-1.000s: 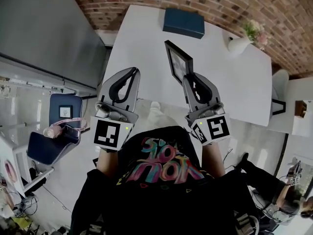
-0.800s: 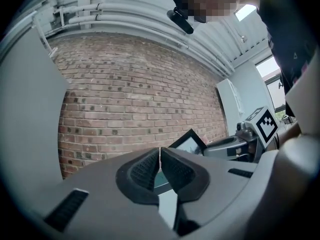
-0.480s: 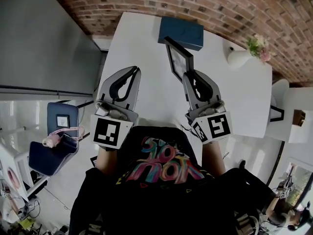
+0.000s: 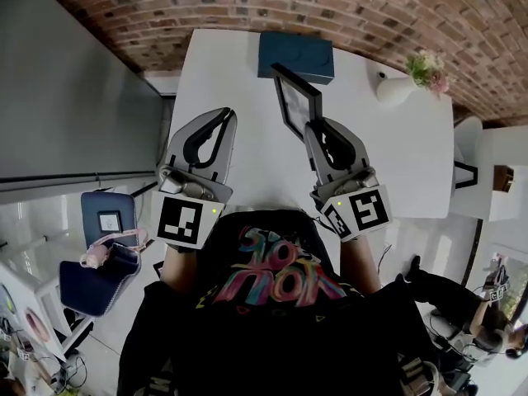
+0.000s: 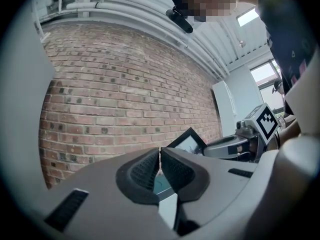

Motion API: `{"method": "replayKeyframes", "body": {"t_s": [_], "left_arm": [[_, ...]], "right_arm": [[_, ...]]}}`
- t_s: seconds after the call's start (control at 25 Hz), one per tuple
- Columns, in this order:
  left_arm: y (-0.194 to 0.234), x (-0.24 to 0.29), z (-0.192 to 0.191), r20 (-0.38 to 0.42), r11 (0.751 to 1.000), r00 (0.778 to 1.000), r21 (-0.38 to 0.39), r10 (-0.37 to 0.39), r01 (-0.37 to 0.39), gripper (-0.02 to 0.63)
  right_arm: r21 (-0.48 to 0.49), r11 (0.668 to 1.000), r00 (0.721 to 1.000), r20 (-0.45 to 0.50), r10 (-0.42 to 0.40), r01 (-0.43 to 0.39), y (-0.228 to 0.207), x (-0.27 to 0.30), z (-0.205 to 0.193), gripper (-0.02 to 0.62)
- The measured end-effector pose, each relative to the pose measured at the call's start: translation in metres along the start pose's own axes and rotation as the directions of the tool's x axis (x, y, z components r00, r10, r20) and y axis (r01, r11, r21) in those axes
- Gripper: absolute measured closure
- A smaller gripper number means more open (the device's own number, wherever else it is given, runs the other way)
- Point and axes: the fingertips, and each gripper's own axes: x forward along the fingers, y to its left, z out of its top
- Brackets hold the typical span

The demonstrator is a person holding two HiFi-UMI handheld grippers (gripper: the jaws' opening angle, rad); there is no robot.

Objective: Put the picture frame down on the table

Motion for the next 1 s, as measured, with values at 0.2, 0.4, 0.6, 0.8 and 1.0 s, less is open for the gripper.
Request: {"method": "replayKeyframes", "body": {"t_s": [0.2,0.4,0.6,0.8,1.0], "left_arm": [[0.005,0.007,-0.007,-0.011,1.000,1.000,-0.012,-0.018,0.017,0.575],[0.007,0.016,-0.017,-0.035,0.999,0.999,-0.031,-0.037,0.036,0.575],[0.007,0.027,-0.032,-0.054,0.998,0.997,-0.043,-0.050,0.048,0.575],[0.006,0.032,-0.050,-0.078,0.997,0.996,-0.057,-0.049,0.045,0.575],[0.003,0.039,-0.069,-0.089,0.997,0.995,-0.063,-0.048,0.043,0.575]], "right_arm": [[0.028,1.000,1.000,-0.016,0.010,-0.009,-0.004,0.011,-0.006,0.503],[0.086,0.996,0.999,-0.050,0.021,-0.017,-0.012,0.021,-0.020,0.503],[0.149,0.988,0.996,-0.078,0.041,-0.029,-0.023,0.029,-0.040,0.503],[0.208,0.978,0.990,-0.129,0.050,-0.023,-0.030,0.032,-0.068,0.503],[0.295,0.955,0.985,-0.163,0.055,-0.004,-0.041,0.034,-0.096,0.502]]}}
